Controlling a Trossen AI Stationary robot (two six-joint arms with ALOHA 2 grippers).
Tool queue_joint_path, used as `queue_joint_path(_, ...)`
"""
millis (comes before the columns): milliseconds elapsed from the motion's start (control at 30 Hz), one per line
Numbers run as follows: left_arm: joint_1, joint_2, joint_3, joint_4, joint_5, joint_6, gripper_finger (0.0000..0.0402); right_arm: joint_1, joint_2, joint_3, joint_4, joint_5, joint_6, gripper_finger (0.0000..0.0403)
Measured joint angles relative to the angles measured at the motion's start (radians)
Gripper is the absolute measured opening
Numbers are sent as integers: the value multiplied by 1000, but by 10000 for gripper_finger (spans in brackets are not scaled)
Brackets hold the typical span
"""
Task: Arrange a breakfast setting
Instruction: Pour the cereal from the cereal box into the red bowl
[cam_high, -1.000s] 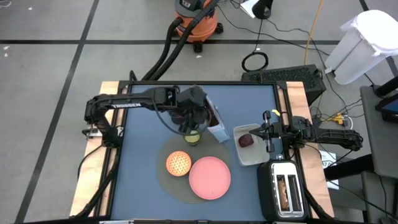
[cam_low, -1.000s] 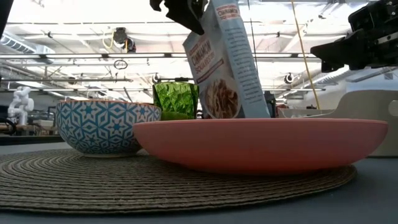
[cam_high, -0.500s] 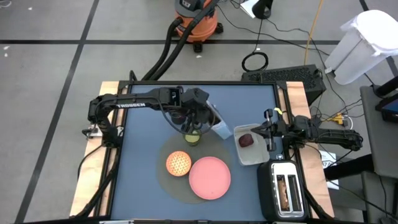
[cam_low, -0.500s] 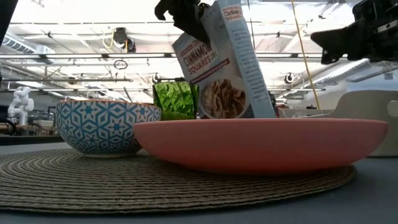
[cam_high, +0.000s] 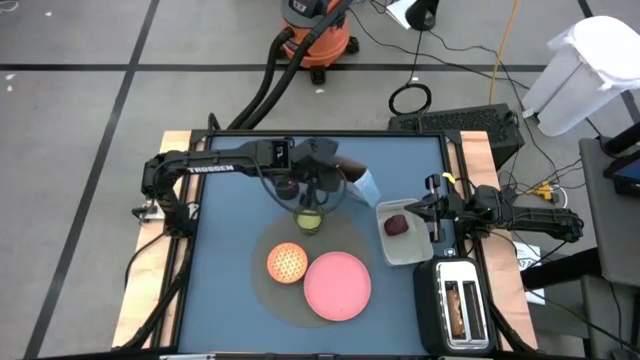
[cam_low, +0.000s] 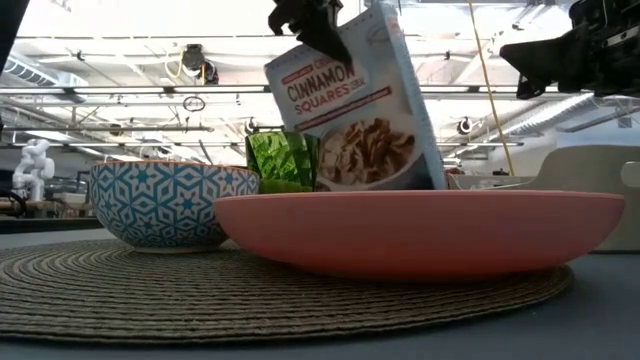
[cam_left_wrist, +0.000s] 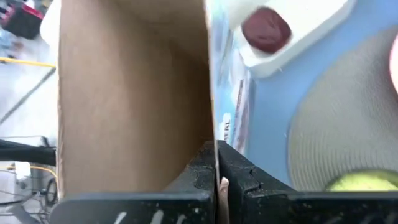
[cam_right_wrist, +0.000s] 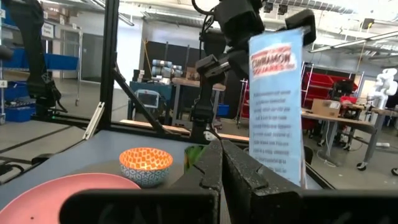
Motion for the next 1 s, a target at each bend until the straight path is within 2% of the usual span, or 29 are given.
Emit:
queue_joint_path(867, 52, -46, 0, 203, -8, -87, 0, 0, 0, 0, 8, 0, 0, 0)
queue_joint_path(1000, 56, -66, 0, 252, -10, -91, 0, 0, 0, 0, 65, 0, 15, 0)
